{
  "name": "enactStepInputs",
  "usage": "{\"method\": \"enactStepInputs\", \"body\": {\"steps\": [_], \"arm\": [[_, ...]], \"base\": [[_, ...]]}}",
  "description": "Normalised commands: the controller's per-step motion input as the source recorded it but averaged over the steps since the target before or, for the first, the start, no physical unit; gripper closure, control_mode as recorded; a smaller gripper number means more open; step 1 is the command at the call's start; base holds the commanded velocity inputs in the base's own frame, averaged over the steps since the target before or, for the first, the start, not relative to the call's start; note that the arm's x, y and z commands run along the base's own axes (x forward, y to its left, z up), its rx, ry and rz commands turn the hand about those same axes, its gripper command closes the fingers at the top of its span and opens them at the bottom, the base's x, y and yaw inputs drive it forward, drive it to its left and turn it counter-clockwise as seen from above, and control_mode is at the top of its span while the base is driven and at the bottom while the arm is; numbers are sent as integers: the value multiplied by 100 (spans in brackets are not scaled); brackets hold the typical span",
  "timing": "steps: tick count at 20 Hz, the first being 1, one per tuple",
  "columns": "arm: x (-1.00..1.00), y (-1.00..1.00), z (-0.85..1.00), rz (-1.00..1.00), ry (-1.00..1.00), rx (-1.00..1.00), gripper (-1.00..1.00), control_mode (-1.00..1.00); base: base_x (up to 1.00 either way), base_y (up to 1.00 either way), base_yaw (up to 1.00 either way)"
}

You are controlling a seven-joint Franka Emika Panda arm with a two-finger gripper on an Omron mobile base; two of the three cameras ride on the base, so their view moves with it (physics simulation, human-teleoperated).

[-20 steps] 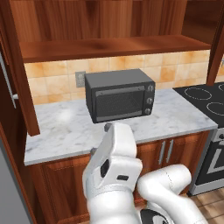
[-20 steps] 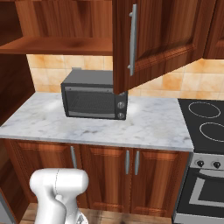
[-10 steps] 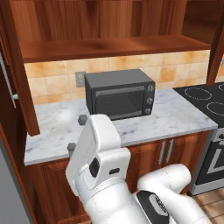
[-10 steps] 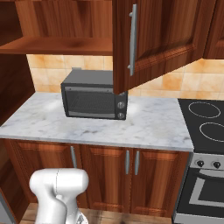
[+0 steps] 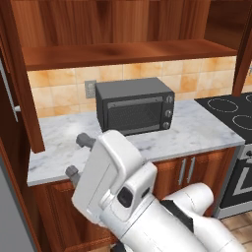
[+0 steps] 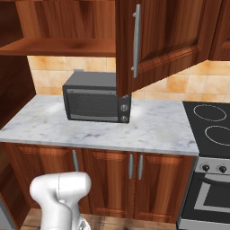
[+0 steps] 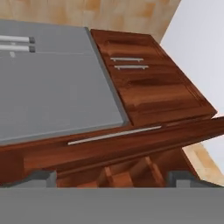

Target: Close all open cabinet doors.

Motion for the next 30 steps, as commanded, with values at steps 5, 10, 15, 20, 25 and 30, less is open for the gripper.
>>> {"method": "enactStepInputs", "body": {"steps": [5,10,15,20,25,30], "arm": [[-15,40,16,23,-13,-6,-100,-100],[-17,52,17,13,-10,-8,-100,-100],[-32,46,12,4,-10,-11,-100,-100],[-5,36,4,-7,-7,-12,-100,-100],[0,42,0,-21,-3,-12,-100,-100],[0,34,0,-25,-1,-7,-100,-100]], "base": [[0,0,0],[0,0,0],[0,0,0],[0,0,0],[0,0,0],[0,0,0]]}}
